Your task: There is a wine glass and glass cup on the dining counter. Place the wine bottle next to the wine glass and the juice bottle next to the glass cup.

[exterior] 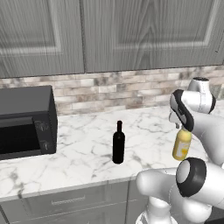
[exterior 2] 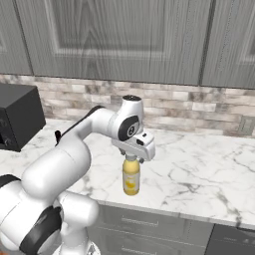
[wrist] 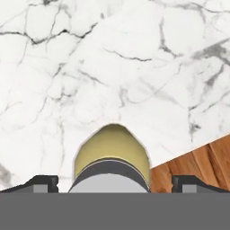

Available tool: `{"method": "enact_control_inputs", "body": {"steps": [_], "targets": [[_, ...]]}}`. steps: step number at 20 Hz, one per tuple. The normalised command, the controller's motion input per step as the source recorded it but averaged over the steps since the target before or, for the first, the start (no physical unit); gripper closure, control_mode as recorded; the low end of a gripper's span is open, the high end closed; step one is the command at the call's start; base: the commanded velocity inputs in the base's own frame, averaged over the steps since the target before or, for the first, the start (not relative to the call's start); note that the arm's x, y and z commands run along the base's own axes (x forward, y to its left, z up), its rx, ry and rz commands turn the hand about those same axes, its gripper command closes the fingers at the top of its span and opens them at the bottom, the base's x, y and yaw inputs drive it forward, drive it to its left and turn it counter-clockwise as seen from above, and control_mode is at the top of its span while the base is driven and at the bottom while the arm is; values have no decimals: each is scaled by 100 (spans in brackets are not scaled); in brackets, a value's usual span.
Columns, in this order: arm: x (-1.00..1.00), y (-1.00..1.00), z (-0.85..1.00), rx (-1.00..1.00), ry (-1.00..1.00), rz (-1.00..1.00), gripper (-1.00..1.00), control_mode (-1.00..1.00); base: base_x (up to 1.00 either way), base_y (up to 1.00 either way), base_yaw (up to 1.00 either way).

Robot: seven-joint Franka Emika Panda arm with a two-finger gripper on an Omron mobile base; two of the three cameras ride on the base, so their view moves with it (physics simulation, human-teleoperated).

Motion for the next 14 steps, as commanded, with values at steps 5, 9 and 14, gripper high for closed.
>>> {"method": "enact_control_inputs", "body": {"steps": [5,9,14], "targets": [[-1,0,-3,2,4,-6,-100,-100,0,0,0],[0,3,-2,0,1,-6,-100,-100,0,0,0],[-1,0,0,0,0,-5,-100,-100,0,0,0]]}}
